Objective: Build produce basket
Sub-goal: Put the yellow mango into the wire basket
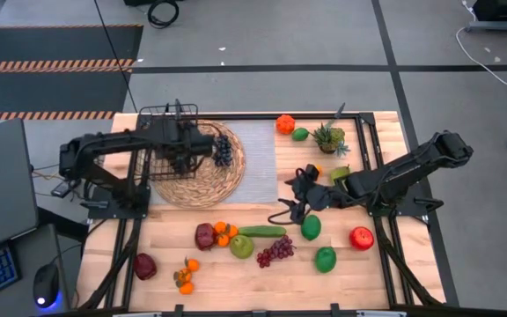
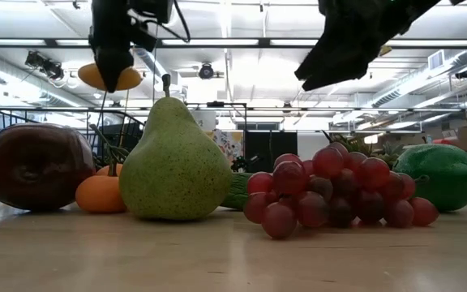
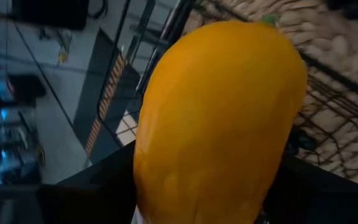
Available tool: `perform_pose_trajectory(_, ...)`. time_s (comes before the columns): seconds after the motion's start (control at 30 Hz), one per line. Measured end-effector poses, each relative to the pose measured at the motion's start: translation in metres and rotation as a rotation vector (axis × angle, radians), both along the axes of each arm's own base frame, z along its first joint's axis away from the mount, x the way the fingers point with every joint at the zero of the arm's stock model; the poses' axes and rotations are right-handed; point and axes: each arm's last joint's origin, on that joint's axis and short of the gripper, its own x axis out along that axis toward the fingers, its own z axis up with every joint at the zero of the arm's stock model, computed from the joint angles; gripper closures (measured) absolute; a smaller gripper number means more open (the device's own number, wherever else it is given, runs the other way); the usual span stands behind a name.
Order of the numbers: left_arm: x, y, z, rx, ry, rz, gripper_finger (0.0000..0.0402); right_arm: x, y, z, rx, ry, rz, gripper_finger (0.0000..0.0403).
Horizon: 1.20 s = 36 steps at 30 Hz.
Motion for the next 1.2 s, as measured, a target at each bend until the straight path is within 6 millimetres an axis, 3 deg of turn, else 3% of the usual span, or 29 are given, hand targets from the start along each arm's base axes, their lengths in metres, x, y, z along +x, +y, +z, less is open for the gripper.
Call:
perform_pose_trajectory(0.2,-0.007,0.017,-0.003,-0.059,-0.029,0.118,0.013,-0.004,0.012,0.0,0.006,-0.019,-0.001,0.0115)
perform_pose_trajectory(0.6,-0.017,0.01,-0.039,-0.145,0.129,0.088,0.009,-0.01,0.03,0.001,0.022,-0.044,0.017,0.0115)
perform_pose_trajectory(1.2,-0.012,-0.004,-0.039,-0.074,0.134,0.027,0.0087,-0.013,0.036,0.001,0.035,-0.069,-0.008,0.0115)
